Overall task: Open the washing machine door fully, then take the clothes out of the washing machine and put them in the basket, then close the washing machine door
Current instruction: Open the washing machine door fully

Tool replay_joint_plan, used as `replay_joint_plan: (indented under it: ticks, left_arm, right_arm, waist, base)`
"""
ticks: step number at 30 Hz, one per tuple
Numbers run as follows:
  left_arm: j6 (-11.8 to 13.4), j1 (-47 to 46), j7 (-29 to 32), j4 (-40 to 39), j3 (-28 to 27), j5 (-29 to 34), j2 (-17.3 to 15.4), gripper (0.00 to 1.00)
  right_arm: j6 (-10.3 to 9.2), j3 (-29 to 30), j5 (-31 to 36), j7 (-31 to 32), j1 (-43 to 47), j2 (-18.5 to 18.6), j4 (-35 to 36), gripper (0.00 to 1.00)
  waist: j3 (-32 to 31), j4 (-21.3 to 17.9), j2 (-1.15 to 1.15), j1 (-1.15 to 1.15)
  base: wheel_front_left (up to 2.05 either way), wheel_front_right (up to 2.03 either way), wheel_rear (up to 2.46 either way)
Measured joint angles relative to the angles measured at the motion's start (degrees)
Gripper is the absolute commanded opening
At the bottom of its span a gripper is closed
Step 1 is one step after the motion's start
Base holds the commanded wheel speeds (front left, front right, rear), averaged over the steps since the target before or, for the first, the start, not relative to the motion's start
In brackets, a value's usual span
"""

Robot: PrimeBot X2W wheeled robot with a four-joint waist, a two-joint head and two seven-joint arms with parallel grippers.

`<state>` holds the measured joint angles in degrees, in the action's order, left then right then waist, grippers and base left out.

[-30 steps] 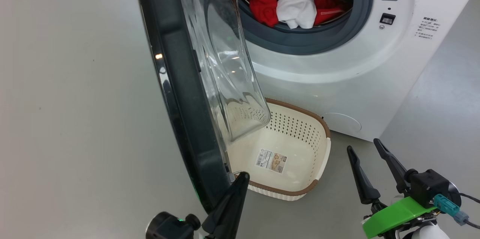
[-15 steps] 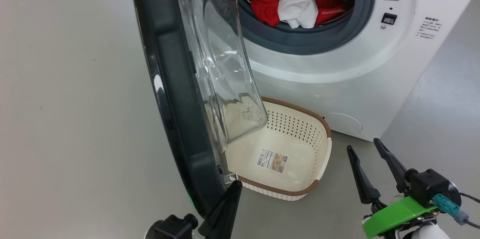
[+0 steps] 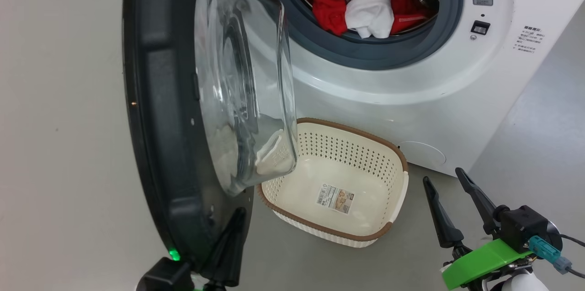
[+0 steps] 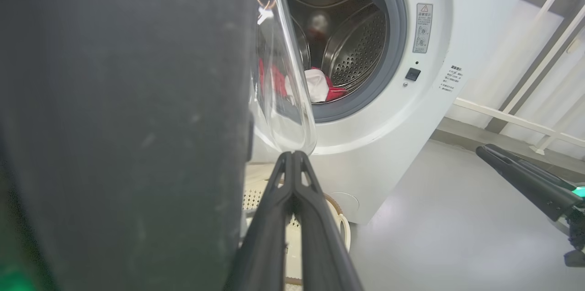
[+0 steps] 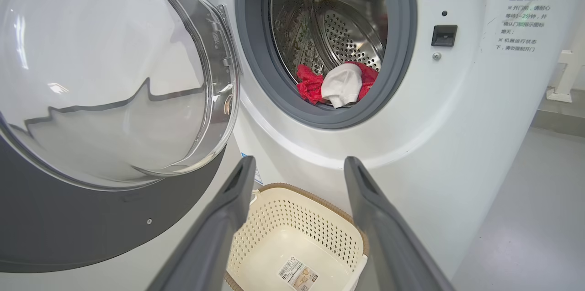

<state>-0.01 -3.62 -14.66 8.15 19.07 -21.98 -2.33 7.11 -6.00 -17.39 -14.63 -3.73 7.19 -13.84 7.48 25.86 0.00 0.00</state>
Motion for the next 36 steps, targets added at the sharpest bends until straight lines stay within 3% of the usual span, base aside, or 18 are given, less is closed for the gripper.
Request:
replay_joint_plan:
  ticks: [18, 36]
  left_arm:
    - [1.9, 2.0, 0.0, -0.3, -12.9, 3.4, 0.1, 0.0]
    - [1.9, -1.8, 0.0, 2.1, -26.6, 6.4, 1.1, 0.0]
  right_arm:
    - [0.0, -0.1, 0.0, 0.0, 0.0, -0.1, 0.0, 1.0]
    - [0.0, -0.2, 0.0, 0.0, 0.0, -0.1, 0.0, 1.0]
  waist:
    - [-0.2, 0.1, 0.0, 0.0]
    - [1.1, -0.4, 0.0, 0.0]
  base:
    - [0.0, 0.0, 0.0]
    - [0.0, 0.0, 0.0]
